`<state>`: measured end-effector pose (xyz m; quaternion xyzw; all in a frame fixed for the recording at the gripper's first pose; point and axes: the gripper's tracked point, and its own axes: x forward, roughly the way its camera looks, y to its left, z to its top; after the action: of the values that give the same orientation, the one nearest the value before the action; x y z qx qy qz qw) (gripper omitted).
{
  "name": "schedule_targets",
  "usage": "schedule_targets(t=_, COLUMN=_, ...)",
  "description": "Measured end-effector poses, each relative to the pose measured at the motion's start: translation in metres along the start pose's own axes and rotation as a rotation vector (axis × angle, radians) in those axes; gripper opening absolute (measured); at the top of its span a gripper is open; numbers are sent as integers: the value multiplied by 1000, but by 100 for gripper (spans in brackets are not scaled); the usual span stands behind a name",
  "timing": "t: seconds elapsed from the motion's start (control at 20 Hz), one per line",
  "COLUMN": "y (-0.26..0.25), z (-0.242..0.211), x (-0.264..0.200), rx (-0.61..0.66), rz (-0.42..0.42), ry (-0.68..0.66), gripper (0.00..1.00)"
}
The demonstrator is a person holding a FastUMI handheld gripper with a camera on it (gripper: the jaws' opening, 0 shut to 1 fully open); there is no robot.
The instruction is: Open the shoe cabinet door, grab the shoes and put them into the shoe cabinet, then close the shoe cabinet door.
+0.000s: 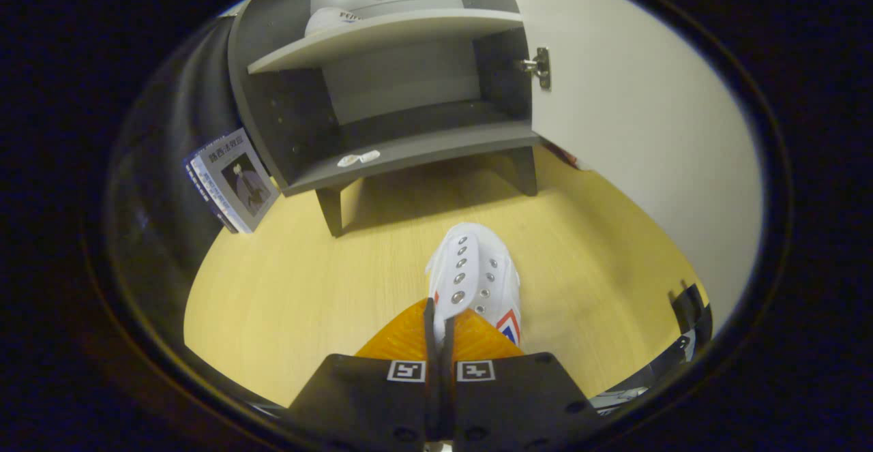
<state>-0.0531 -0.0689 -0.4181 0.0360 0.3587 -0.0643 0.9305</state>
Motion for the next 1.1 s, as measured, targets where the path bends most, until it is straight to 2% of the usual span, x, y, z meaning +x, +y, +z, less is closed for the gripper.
schedule_targets(t=0.45, y=28, z=123, x=-67, rx=19, rz=-42, ry=-261, gripper=2)
schedule_targets(t=0.7, y=43, z=192, x=-104, rx=-19, rz=-46, ry=-396, gripper=2)
schedule_targets(t=0.9, y=47, z=242, x=-113, rx=-48, rz=-44, ry=-474, gripper=2)
schedule_targets(t=1.1, y=54, z=287, x=-98, rx=-78, rz=-29, ry=-521, gripper=2)
